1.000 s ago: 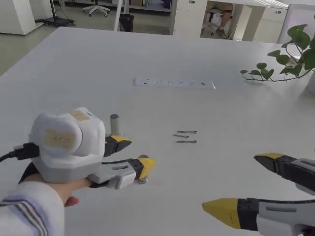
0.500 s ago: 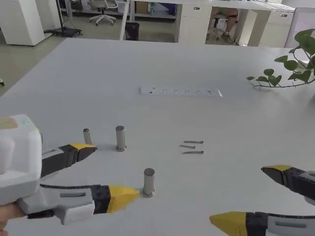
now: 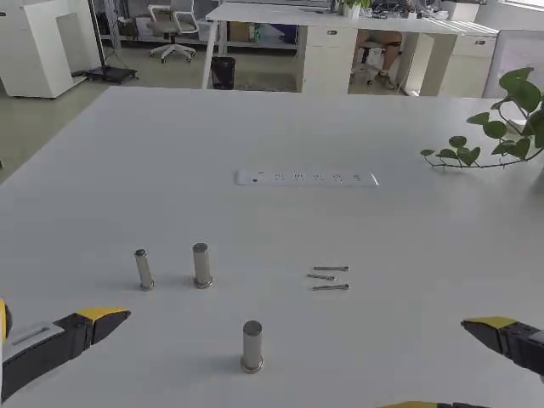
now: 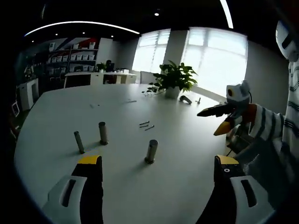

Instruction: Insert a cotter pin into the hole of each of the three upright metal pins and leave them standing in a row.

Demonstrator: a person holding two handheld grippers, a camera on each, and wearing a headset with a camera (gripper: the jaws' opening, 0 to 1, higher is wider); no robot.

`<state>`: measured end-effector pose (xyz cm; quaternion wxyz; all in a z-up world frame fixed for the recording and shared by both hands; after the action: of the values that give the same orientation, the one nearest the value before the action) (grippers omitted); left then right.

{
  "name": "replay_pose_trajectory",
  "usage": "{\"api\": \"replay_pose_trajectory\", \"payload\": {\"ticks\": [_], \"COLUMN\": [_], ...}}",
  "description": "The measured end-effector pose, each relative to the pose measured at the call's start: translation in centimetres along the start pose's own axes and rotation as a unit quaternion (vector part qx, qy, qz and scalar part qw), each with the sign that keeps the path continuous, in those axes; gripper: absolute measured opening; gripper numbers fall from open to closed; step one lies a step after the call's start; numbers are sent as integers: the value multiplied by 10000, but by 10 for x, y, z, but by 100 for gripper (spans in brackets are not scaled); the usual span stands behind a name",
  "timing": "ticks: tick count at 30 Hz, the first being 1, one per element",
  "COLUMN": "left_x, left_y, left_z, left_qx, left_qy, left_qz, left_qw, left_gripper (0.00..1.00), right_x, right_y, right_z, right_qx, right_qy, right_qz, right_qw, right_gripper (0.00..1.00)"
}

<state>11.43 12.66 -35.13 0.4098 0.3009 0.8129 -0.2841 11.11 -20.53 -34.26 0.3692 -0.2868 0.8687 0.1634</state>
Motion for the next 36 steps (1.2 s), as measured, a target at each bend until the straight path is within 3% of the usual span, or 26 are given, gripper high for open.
{"api": "replay_pose_trajectory", "payload": {"ticks": [17,36], "left_x": [8,14], "left_y": [4,1], "left_z": [-19,-19], "left_qx": [-294,-216], "left_qy": [-43,78], "left_qz": [-67,-88], "left_qw": [9995,9997], "left_gripper": [99,99], "right_x": [-13,-40], "right_y": [-6,-27], "right_z": [3,14], "right_qx": [105,89], "right_qy": [94,207], "right_qz": [-140,-607], "right_qw": [9998,9979], "right_gripper": [87,82]}}
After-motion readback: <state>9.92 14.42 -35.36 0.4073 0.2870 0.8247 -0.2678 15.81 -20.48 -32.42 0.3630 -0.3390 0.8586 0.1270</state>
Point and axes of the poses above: the centre of the closed fingertips' face, and the gripper's own axes: z roughly forward along the fingers, y roughly to its left, x roughly out of its underside, the point moved 10 cm from there along -z, roughly backward along the fingers, and after that the axes turned 8 degrees about y, right-handed, at the moved point
